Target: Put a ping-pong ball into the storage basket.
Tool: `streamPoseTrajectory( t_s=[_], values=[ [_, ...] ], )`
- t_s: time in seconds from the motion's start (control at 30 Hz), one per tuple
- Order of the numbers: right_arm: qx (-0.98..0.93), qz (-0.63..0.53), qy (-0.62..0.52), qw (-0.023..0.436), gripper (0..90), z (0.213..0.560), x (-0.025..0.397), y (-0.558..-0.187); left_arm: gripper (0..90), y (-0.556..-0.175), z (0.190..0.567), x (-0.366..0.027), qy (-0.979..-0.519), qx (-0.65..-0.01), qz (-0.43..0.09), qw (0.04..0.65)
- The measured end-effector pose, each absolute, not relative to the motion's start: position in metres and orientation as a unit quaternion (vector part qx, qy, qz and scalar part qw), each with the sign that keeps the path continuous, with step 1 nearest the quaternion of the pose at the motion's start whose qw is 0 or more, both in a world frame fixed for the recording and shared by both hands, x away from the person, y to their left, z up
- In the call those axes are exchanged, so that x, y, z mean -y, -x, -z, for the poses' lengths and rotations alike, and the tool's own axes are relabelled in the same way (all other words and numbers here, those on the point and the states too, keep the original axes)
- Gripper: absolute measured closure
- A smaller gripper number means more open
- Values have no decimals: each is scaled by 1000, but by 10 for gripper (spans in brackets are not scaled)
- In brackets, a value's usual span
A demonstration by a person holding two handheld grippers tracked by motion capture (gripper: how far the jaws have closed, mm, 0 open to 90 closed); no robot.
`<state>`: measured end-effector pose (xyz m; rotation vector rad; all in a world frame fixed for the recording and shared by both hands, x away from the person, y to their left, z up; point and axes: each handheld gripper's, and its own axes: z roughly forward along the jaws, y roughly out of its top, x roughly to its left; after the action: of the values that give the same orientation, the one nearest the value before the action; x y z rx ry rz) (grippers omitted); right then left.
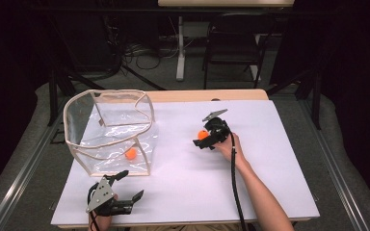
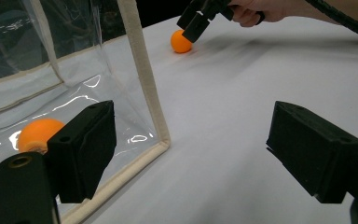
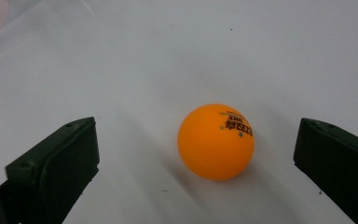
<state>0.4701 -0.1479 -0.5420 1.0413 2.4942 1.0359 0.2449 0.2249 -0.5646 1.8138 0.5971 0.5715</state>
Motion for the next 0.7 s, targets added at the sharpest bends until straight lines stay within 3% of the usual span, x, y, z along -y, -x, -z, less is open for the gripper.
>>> streamPoseTrajectory(
  t_s=[0.1, 0.2, 0.4, 0.7],
  values=[
    [-858, -344, -360, 124, 12, 545, 147, -471, 157, -245, 565, -225, -763, -253, -240, 544],
    [-852, -345, -370, 132, 144, 545, 147, -470, 157, -246, 565, -225, -764, -251, -240, 543],
    [-850, -334, -378, 147, 297, 544, 149, -471, 157, -245, 565, -226, -763, -250, -239, 546],
    [-855, -320, -379, 150, 403, 549, 145, -472, 157, -244, 565, -225, -763, -251, -240, 546]
  ],
)
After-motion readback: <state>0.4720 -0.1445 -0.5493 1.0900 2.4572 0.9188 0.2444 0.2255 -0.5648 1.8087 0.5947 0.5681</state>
